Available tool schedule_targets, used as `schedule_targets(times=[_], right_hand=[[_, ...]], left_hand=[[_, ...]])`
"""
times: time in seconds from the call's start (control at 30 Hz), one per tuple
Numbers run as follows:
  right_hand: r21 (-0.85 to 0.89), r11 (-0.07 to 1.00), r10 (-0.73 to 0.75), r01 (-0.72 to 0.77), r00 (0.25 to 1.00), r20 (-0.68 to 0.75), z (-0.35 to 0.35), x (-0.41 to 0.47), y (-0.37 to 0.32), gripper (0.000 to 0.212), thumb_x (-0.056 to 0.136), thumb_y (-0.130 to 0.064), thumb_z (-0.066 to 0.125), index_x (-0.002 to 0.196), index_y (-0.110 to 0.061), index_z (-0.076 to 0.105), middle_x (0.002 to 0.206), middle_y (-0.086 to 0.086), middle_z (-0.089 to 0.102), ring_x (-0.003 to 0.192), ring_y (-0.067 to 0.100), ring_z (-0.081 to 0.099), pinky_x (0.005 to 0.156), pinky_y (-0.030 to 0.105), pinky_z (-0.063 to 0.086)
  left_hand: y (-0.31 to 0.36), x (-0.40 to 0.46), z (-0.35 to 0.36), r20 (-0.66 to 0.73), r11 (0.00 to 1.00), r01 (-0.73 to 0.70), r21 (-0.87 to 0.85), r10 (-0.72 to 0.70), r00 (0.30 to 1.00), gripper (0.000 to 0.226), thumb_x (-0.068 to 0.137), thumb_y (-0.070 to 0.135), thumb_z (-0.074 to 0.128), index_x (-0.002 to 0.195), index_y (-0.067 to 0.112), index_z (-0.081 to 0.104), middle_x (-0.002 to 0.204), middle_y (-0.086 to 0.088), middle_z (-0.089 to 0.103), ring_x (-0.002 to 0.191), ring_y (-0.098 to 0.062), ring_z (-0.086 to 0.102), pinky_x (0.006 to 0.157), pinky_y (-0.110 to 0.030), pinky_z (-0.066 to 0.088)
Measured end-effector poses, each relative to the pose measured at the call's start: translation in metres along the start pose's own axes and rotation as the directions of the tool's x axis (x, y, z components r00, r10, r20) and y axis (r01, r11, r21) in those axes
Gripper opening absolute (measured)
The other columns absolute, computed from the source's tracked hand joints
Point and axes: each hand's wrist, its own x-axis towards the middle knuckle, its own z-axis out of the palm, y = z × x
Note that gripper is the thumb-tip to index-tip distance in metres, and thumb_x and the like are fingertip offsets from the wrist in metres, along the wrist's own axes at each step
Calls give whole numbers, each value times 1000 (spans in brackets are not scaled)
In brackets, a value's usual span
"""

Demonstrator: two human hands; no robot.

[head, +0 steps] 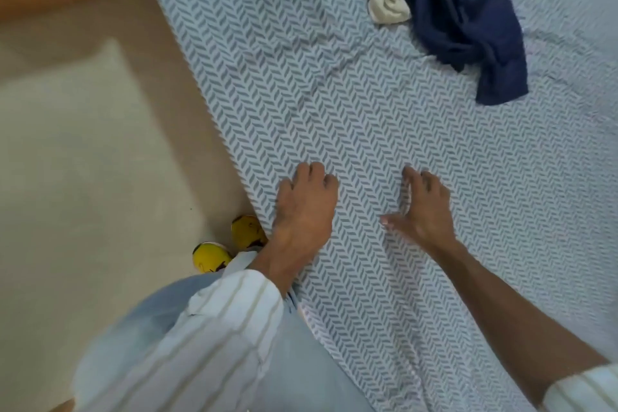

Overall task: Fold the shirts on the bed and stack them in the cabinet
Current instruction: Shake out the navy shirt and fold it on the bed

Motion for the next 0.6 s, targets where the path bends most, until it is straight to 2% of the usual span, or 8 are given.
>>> schedule_targets(times=[0.07, 0.13, 0.3, 0.43, 0.5, 0.6], right_hand=[[-47, 999, -13, 11, 998, -56, 5, 4, 5, 107, 64, -55, 85, 151, -29, 28, 145, 8, 29, 132, 32, 27, 99, 57, 43], [-76, 997, -14, 9, 998, -63, 4, 8, 9, 107, 60, -59, 86, 147, -32, 31, 138, 4, 30, 128, 29, 26, 94, 56, 45], [-41, 998, -39, 36, 997, -68, 9, 19, 19, 109, 53, -60, 89, 142, -31, 33, 131, 1, 25, 127, 24, 21, 96, 56, 42], [21, 986, -164, 167, 982, -98, 14, 22, 35, 108, 52, -66, 87, 137, -32, 31, 130, 0, 22, 130, 25, 17, 95, 58, 43], [42, 975, -215, 220, 971, -108, 15, 22, 44, 107, 50, -72, 84, 135, -34, 29, 131, 0, 21, 131, 26, 16, 95, 61, 44], [4, 952, -303, 305, 950, -80, 10, 20, 55, 101, 57, -73, 80, 133, -32, 28, 134, 3, 20, 132, 30, 17, 95, 58, 42]], left_hand=[[6, 10, 3, -25, 999, 25, 38, -24, 999, 62, 87, 17, 65, 142, 13, 37, 144, -13, 33, 134, -36, 30, 96, -50, 42], [14, 23, 0, -19, 996, 69, 58, -68, 997, 67, 85, 16, 67, 143, 12, 34, 144, -14, 33, 133, -38, 30, 94, -52, 43], [25, 47, -4, -19, 985, 164, 56, -163, 986, 64, 86, 15, 63, 143, 13, 34, 143, -15, 31, 130, -38, 31, 92, -55, 42], [45, 27, 6, -98, 964, 259, 60, -253, 963, 57, 91, 16, 60, 143, 13, 36, 144, -15, 33, 133, -39, 31, 96, -56, 41], [61, 11, 16, -146, 957, 291, 13, -286, 947, 58, 93, 14, 58, 145, 11, 33, 148, -16, 31, 136, -42, 28, 99, -56, 41], [101, -14, 36, -112, 929, 341, -145, -358, 927, 62, 89, 14, 62, 144, 13, 34, 149, -15, 29, 139, -41, 24, 102, -56, 42]])
